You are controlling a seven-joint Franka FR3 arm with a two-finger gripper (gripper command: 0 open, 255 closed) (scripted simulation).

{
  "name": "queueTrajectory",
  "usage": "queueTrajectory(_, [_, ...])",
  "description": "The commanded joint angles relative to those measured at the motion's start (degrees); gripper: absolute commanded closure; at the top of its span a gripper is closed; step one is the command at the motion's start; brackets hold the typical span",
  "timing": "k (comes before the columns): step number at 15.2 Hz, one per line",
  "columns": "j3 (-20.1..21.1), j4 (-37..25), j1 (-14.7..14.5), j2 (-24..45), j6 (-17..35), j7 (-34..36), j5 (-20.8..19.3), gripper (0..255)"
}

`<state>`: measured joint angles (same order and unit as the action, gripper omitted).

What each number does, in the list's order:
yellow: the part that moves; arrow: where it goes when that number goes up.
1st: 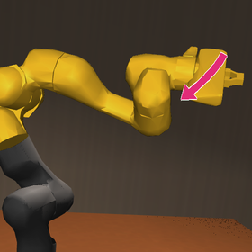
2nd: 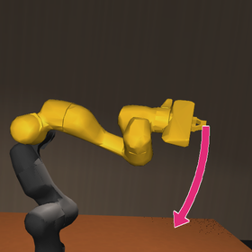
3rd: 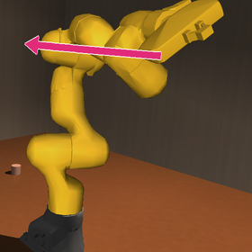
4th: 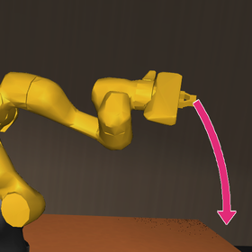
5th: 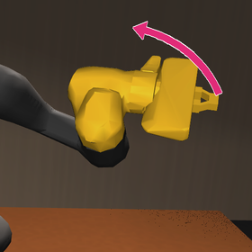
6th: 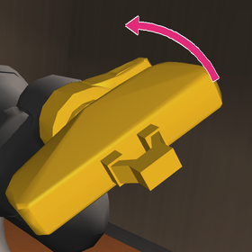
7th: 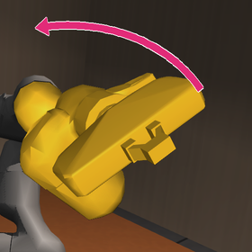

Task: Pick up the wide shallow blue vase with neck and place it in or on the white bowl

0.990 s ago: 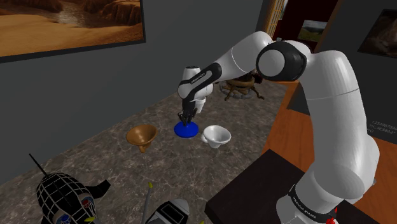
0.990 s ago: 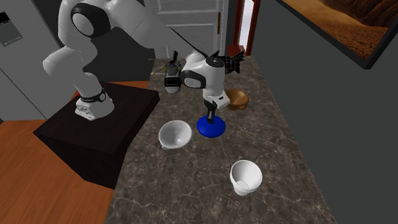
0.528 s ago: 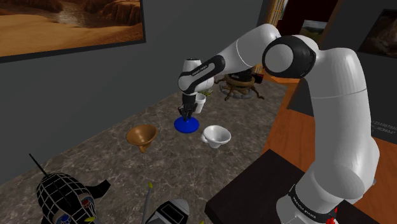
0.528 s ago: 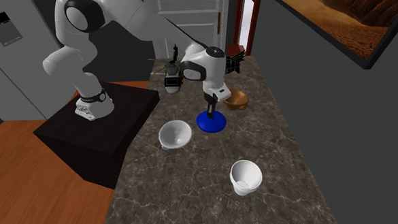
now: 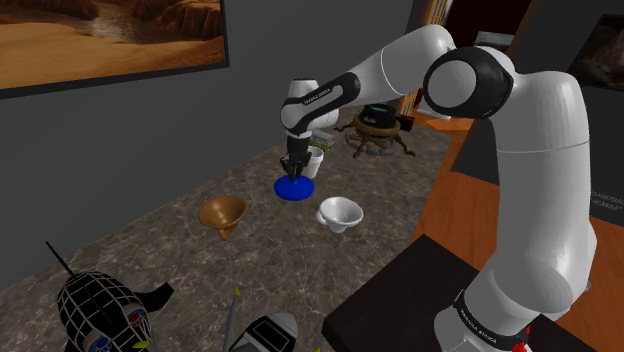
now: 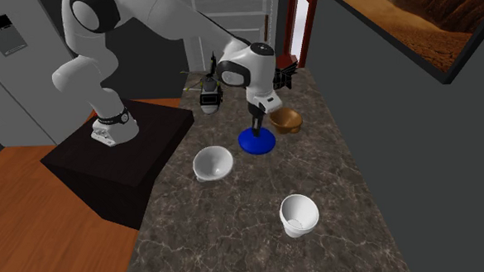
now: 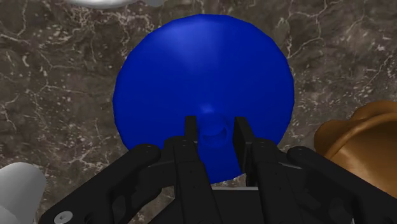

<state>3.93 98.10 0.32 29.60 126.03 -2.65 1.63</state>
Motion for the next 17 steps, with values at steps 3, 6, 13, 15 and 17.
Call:
queueTrajectory(3, [0.04, -0.77, 0.05, -1.57, -2.34, 0.06, 0.05, 255])
queueTrajectory(6, [0.07, -1.45, 0.08, -2.71, -4.15, 0.12, 0.08, 255])
queueTrajectory(13, [-0.62, 11.17, 2.74, -13.39, -2.39, -3.55, 1.07, 255])
queueTrajectory(15, [-1.07, 15.7, 3.75, -17.26, -1.79, -5.16, 1.41, 255])
queueTrajectory(17, [-1.63, 19.92, 4.72, -21.05, -1.44, -6.84, 1.69, 255])
